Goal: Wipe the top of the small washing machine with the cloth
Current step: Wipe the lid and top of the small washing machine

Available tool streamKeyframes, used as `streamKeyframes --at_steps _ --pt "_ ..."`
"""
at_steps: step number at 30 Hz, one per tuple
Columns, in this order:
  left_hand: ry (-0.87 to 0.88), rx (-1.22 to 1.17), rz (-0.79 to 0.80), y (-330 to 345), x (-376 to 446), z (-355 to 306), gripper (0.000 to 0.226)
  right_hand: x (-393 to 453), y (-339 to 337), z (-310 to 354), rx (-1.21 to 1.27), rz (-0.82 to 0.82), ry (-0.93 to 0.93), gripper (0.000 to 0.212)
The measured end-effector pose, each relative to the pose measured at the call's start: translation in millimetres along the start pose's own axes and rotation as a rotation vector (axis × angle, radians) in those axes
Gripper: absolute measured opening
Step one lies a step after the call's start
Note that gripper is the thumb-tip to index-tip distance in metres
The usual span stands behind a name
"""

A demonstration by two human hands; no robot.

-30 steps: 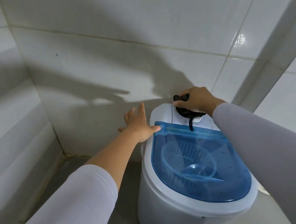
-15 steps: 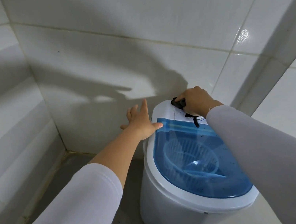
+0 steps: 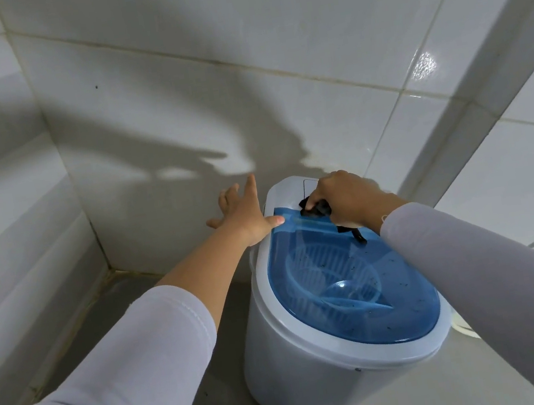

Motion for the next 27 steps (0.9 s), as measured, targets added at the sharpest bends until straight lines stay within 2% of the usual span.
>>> streamKeyframes --at_steps 5,8,11,16,20,24,27 --pt "-0.051 0.023 0.009 -1.0 0.9 1.9 0.105 4.8 -7.1 -8.7 0.041 0.101 0.028 0.037" --pt "-0.045 0.010 0.014 -2.2 12.7 -2.3 0.111 17.9 -28.9 -31.5 0.067 -0.024 0.059 0.046" --pt "-0.019 0.016 0.008 -0.8 20.9 -11.0 0.107 28.3 -39.2 -49.1 0.072 -0.087 0.057 0.046" --pt "-0.047 -0.033 -0.013 0.1 26.6 -20.8 0.096 46.2 -26.9 -57.0 0.092 -0.021 0.009 0.054" --pt "-0.066 -0.014 -0.009 5.1 28.0 -24.2 0.098 54.0 -6.0 -53.8 0.133 0.065 -0.043 0.045" --pt "-0.075 0.012 -0.014 8.9 30.5 -26.0 0.100 48.2 1.9 -62.1 0.180 0.040 -0.031 0.059" --pt "-0.061 0.049 -0.029 8.4 30.6 -31.0 0.101 40.2 5.6 -76.9 0.188 0.033 0.010 0.060"
Point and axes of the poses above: each hand's wrist, its own x-axis towards the middle knuckle, its own y-axis out of the palm, z = x × y, the point moved 9 cm from there along x, towards the middle knuckle, and after that the axes turned 5 degrees about -z, right-handed, at the moved point
